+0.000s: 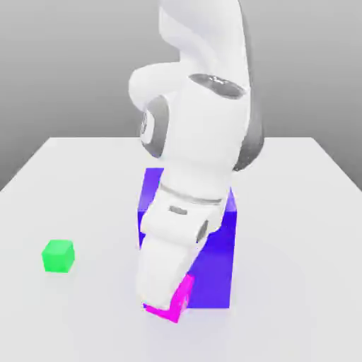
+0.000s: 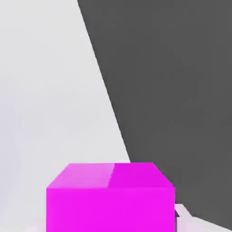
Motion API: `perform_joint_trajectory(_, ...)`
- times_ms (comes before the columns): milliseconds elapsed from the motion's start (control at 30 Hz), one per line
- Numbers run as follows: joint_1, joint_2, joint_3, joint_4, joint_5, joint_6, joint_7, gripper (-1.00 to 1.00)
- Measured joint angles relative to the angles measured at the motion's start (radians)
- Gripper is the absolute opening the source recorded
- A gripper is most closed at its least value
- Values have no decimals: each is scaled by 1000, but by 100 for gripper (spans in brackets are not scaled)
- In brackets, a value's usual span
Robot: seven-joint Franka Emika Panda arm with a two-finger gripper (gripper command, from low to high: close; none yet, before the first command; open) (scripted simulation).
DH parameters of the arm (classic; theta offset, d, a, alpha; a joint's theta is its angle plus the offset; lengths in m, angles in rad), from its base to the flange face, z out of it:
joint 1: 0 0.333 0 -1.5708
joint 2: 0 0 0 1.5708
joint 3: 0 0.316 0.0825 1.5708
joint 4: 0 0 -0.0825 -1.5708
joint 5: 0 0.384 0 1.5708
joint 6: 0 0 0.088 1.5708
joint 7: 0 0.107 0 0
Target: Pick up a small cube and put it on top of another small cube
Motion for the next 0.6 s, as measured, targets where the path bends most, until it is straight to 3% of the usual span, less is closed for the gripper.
perform_joint_trajectory(133, -266, -95, -99, -73, -41, -29, 6, -100)
perform_joint_trajectory(300, -377, -195, -175, -185, -18, -47, -32, -100)
perform_joint_trajectory(433, -390, -265, -265, -306, 86, -47, -117, -100)
perform_joint_trajectory(600, -351, -234, -304, -328, 173, -3, -180, -100)
